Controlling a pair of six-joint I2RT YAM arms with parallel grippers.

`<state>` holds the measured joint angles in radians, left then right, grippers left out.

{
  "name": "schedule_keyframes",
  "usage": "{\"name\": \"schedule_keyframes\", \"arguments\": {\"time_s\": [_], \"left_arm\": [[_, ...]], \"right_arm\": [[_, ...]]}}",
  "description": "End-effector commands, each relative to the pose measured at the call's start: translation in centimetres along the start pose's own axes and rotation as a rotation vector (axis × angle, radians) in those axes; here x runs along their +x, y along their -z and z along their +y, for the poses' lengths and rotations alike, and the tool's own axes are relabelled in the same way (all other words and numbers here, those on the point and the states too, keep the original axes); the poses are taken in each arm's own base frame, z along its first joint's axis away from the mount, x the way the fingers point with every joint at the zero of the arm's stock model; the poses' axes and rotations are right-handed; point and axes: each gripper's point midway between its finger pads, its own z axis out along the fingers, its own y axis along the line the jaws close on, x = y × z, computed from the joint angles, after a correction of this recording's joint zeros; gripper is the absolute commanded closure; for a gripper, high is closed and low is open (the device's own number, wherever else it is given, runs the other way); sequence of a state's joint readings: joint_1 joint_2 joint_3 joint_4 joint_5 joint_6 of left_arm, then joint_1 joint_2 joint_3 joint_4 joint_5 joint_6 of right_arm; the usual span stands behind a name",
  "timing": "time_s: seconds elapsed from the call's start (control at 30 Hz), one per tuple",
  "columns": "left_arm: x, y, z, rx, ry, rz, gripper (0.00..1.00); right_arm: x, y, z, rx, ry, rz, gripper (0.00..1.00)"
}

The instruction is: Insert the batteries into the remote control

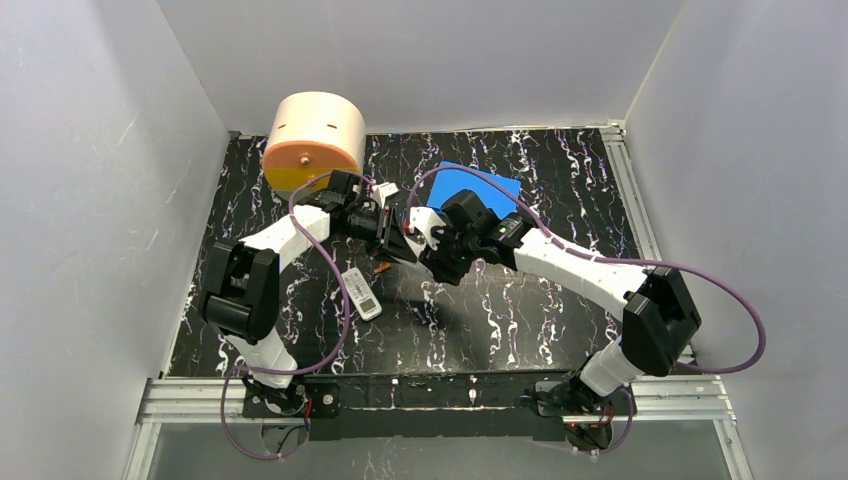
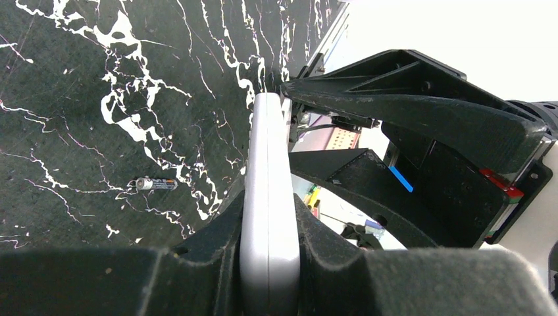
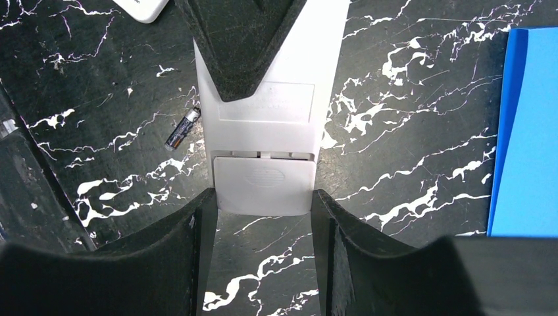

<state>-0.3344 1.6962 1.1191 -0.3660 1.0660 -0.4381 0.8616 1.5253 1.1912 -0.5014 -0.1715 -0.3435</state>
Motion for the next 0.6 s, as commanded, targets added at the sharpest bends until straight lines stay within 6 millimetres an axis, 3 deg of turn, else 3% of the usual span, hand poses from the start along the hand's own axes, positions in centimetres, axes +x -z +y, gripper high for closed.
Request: {"name": "schedule_keyframes", "arguments": {"time_s": [0.0,0.23,0.57], "left_arm": [[1.4,0.9,-3.2,0.113,-0.082,0.031,1.00],[2.3,0.6,-3.9,0.144,-0.103,0.065,1.00],[0.5,0.3,-4.4,0.125,-0.096,-0.007,1.00]], "right_arm": [[-1.7,0.2,0.3,-0.018,0.017,-0.034,0.57],[-2.4,0.1,0.2,-0.018,0.018,-0.049,0.57],[-2.9,-0.4,0.9,-0.062,-0.021,-0.051,0.56]]}}
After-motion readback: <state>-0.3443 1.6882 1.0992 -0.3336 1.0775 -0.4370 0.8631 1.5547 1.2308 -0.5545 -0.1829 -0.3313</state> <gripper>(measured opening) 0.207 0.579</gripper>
